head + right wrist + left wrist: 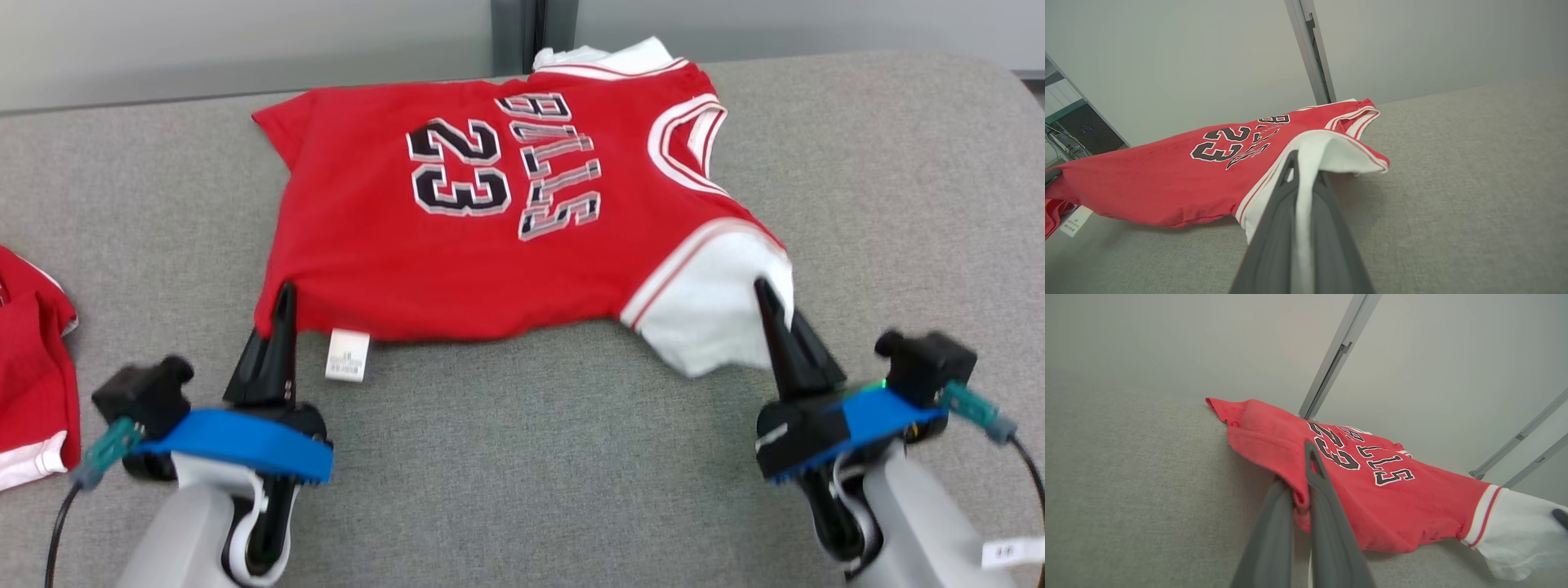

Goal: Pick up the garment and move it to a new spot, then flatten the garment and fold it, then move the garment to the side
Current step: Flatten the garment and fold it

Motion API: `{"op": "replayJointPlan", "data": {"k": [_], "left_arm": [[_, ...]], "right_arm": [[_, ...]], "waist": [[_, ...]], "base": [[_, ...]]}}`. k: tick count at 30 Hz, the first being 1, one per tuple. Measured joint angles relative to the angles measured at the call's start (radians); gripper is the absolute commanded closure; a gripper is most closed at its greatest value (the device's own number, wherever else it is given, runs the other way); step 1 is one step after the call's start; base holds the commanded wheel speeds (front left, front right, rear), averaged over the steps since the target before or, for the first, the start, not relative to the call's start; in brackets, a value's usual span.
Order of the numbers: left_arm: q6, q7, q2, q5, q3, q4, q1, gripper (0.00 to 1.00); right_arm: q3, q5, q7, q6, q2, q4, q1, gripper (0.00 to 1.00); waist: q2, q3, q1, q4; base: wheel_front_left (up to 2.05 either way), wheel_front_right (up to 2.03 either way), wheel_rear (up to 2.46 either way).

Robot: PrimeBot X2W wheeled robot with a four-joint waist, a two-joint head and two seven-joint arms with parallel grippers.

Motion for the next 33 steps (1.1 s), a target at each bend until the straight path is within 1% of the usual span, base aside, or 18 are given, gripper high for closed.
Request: {"op": "replayJointPlan", "data": {"k": [2, 5, 12, 15, 16, 18, 21, 24, 28, 33], "left_arm": [[0.000, 0.000, -0.015, 0.005, 0.035, -0.015, 0.060, 1.00], [0.000, 0.000, -0.036, 0.018, 0.053, -0.024, 0.131, 1.00], [0.000, 0.000, -0.060, 0.064, 0.082, -0.044, 0.293, 1.00], [0.000, 0.000, -0.074, 0.074, 0.098, -0.049, 0.354, 1.00], [0.000, 0.000, -0.084, 0.084, 0.103, -0.056, 0.388, 1.00], [0.000, 0.000, -0.092, 0.090, 0.114, -0.061, 0.425, 1.00], [0.000, 0.000, -0.093, 0.104, 0.118, -0.055, 0.458, 1.00], [0.000, 0.000, -0.092, 0.113, 0.103, -0.041, 0.459, 1.00], [0.000, 0.000, -0.093, 0.118, 0.086, -0.012, 0.446, 1.00], [0.000, 0.000, -0.094, 0.125, 0.071, 0.019, 0.421, 1.00]], "right_arm": [[-0.003, -0.003, 0.000, 0.000, 0.003, -0.023, 0.066, 1.00], [-0.032, -0.001, 0.000, 0.000, 0.010, -0.048, 0.165, 1.00], [-0.074, 0.000, 0.005, 0.000, 0.026, -0.111, 0.385, 1.00], [-0.092, -0.001, 0.030, 0.000, 0.034, -0.160, 0.466, 1.00], [-0.113, -0.006, 0.050, 0.000, 0.038, -0.195, 0.517, 1.00], [-0.125, -0.015, 0.079, 0.000, 0.042, -0.231, 0.558, 1.00], [-0.143, -0.028, 0.114, 0.000, 0.053, -0.267, 0.595, 1.00], [-0.155, -0.041, 0.141, 0.000, 0.065, -0.286, 0.601, 1.00], [-0.164, -0.053, 0.172, 0.000, 0.081, -0.297, 0.594, 1.00], [-0.170, -0.054, 0.200, 0.000, 0.086, -0.296, 0.568, 1.00]], "waist": [[0.0000, -0.015, -0.0001, -0.002], [0.0000, -0.046, 0.0001, 0.005], [-0.0001, -0.122, 0.0000, 0.010], [0.0000, -0.148, 0.0000, 0.010], [-0.0001, -0.165, 0.0001, 0.011], [-0.0001, -0.178, 0.0000, 0.010], [0.0000, -0.187, 0.0000, 0.012], [0.0001, -0.192, 0.0002, 0.019], [0.0001, -0.201, 0.0002, 0.024], [0.0002, -0.210, 0.0002, 0.025]], "base": [[0.00, 0.00, 0.00], [0.00, 0.00, 0.00], [0.00, 0.00, 0.00], [0.00, 0.00, 0.00], [0.00, 0.00, 0.00], [0.00, 0.00, 0.00], [0.00, 0.00, 0.00], [0.00, 0.00, 0.00], [0.00, 0.00, 0.00], [0.00, 0.00, 0.00]]}}
